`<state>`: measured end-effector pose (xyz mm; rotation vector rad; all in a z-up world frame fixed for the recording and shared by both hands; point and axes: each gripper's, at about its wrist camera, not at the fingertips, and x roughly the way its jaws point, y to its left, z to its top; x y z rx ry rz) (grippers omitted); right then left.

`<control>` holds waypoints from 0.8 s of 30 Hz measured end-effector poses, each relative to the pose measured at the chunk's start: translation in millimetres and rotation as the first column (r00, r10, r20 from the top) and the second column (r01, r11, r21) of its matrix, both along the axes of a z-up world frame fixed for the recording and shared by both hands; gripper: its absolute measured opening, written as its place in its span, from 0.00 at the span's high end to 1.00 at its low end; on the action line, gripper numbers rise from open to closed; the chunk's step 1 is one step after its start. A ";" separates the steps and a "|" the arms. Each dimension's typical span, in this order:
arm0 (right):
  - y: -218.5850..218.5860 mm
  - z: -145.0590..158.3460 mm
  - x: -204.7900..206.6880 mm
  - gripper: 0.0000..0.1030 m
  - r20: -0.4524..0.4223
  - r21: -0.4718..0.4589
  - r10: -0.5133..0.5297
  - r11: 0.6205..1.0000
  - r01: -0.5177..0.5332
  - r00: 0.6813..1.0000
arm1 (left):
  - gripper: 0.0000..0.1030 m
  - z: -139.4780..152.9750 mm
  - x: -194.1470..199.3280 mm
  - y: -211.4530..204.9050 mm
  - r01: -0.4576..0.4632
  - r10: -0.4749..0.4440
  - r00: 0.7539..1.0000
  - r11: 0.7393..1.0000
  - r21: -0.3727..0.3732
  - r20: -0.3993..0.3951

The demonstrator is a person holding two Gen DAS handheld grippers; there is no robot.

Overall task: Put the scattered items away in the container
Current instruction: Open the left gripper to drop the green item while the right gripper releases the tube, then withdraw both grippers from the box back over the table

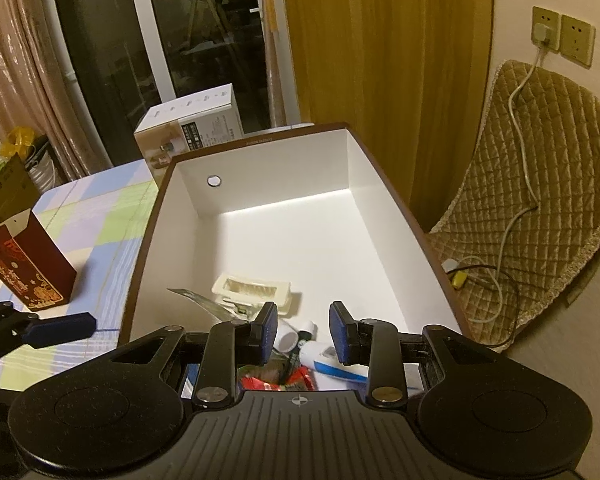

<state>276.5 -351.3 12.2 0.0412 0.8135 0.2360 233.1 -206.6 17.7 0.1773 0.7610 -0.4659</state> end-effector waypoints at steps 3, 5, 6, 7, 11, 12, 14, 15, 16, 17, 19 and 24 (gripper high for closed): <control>-5.1 1.0 -5.2 0.65 -0.004 0.005 -0.011 1.000 0.011 1.000 | 0.43 1.0 -3.9 4.4 -0.012 0.012 1.000 1.000 -0.004 -0.004; -8.5 2.8 -9.6 0.43 -0.002 0.006 -0.015 1.000 0.015 1.000 | 0.43 1.5 -7.5 7.6 -0.022 0.021 1.000 1.000 -0.006 -0.008; -10.5 4.7 -13.6 0.09 0.011 0.010 -0.021 1.000 0.021 1.000 | 0.43 1.9 -9.3 9.0 -0.026 0.025 1.000 1.000 -0.005 -0.009; -12.4 7.5 -18.7 0.05 0.036 0.014 -0.026 1.000 0.026 0.999 | 0.42 2.4 -11.3 10.5 -0.030 0.030 1.000 1.000 -0.005 -0.010; -14.3 15.5 -28.5 0.05 0.048 0.011 -0.018 1.000 0.018 0.999 | 0.33 5.2 -19.7 16.0 -0.047 0.047 0.999 0.999 -0.002 -0.009; -14.7 17.7 -30.6 0.05 0.048 0.011 -0.019 1.000 0.019 0.999 | 0.30 6.4 -21.9 17.2 -0.051 0.051 0.999 0.999 -0.004 -0.010; -15.5 22.5 -36.1 0.05 0.048 0.014 -0.017 1.000 0.017 0.999 | 0.26 9.3 -26.9 19.5 -0.060 0.060 0.998 0.998 -0.009 -0.008; -15.5 25.0 -38.7 0.05 0.047 0.017 -0.015 1.000 0.014 0.999 | 0.24 10.8 -29.4 20.3 -0.064 0.064 0.998 0.998 -0.010 -0.006; -15.4 27.6 -41.5 0.05 0.046 0.019 -0.013 1.000 0.012 0.999 | 0.22 12.3 -31.6 20.8 -0.067 0.067 0.998 0.998 -0.012 -0.005; -15.3 30.3 -44.8 0.05 0.045 0.021 -0.010 1.000 0.009 0.999 | 0.17 14.0 -33.6 21.2 -0.070 0.070 0.998 0.997 -0.012 -0.004; -14.5 36.1 -51.6 0.05 0.046 0.024 -0.006 1.000 0.004 0.999 | 0.09 18.4 -38.3 21.4 -0.080 0.080 0.997 0.997 -0.012 0.006; -13.6 49.3 -67.3 0.05 0.053 0.029 0.002 1.000 -0.003 0.999 | 0.01 31.6 -50.2 19.9 -0.100 0.100 0.994 0.995 -0.002 0.043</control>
